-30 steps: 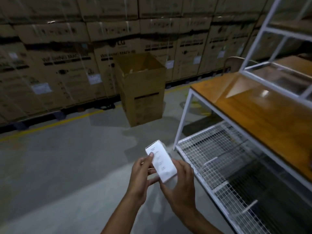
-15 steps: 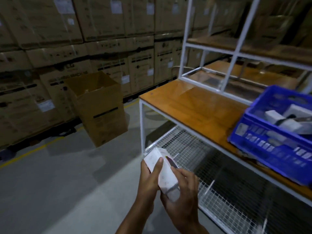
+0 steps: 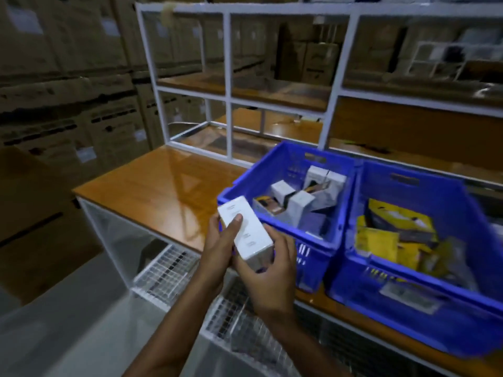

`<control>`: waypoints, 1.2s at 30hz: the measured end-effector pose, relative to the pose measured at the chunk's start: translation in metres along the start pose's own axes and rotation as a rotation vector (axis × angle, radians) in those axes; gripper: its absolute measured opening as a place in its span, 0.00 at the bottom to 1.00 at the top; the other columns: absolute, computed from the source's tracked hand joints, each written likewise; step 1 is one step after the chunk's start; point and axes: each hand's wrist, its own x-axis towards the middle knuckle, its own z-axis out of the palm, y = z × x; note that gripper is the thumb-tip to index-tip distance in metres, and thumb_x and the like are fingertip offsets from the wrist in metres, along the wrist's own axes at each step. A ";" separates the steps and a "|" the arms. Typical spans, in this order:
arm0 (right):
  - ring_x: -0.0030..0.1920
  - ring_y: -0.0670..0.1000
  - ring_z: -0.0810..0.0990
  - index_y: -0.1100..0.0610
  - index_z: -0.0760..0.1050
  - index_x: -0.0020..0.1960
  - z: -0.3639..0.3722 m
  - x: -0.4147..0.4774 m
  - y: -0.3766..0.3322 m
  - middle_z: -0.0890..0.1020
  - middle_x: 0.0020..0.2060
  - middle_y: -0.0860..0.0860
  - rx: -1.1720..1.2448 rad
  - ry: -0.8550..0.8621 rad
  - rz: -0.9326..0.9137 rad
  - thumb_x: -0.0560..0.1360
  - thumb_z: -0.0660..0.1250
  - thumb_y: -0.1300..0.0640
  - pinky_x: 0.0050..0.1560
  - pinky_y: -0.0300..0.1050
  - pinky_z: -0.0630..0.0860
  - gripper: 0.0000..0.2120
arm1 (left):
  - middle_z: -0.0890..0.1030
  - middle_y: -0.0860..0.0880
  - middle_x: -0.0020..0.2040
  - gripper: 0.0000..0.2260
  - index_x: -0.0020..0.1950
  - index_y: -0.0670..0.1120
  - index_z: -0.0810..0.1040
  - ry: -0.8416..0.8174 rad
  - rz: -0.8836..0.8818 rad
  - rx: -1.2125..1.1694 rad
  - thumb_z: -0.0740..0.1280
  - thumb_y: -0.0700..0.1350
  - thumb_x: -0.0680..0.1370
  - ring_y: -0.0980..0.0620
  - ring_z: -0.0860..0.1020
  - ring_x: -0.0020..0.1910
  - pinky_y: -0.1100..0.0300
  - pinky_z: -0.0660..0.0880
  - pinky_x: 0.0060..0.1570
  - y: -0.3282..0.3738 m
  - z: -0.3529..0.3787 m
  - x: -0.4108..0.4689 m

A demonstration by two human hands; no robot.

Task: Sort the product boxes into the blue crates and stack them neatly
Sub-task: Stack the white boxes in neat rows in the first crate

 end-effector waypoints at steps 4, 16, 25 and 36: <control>0.63 0.47 0.75 0.50 0.73 0.65 -0.036 0.062 0.015 0.74 0.58 0.46 0.026 0.001 -0.026 0.66 0.73 0.48 0.55 0.55 0.79 0.28 | 0.84 0.50 0.49 0.11 0.62 0.49 0.71 -0.101 0.043 0.089 0.65 0.46 0.81 0.57 0.84 0.41 0.62 0.78 0.31 0.009 0.053 0.039; 0.68 0.52 0.68 0.47 0.65 0.73 -0.044 0.161 0.076 0.68 0.68 0.49 -0.341 -0.161 0.178 0.69 0.75 0.43 0.62 0.49 0.74 0.36 | 0.70 0.44 0.72 0.36 0.74 0.50 0.63 -0.215 0.073 0.573 0.73 0.61 0.72 0.47 0.73 0.67 0.46 0.73 0.65 -0.005 0.086 0.172; 0.57 0.49 0.76 0.49 0.74 0.62 -0.047 0.176 0.105 0.72 0.58 0.47 -0.366 -0.091 0.285 0.76 0.71 0.50 0.55 0.44 0.75 0.16 | 0.80 0.40 0.57 0.17 0.54 0.49 0.78 -0.354 0.105 0.749 0.74 0.56 0.71 0.48 0.81 0.40 0.55 0.81 0.37 -0.025 0.084 0.236; 0.48 0.47 0.79 0.51 0.78 0.55 -0.043 0.211 0.139 0.81 0.50 0.47 -0.396 -0.048 0.308 0.75 0.71 0.53 0.50 0.43 0.77 0.10 | 0.81 0.52 0.51 0.08 0.55 0.47 0.78 -0.593 0.291 0.901 0.70 0.47 0.78 0.52 0.79 0.50 0.59 0.73 0.49 -0.040 0.135 0.270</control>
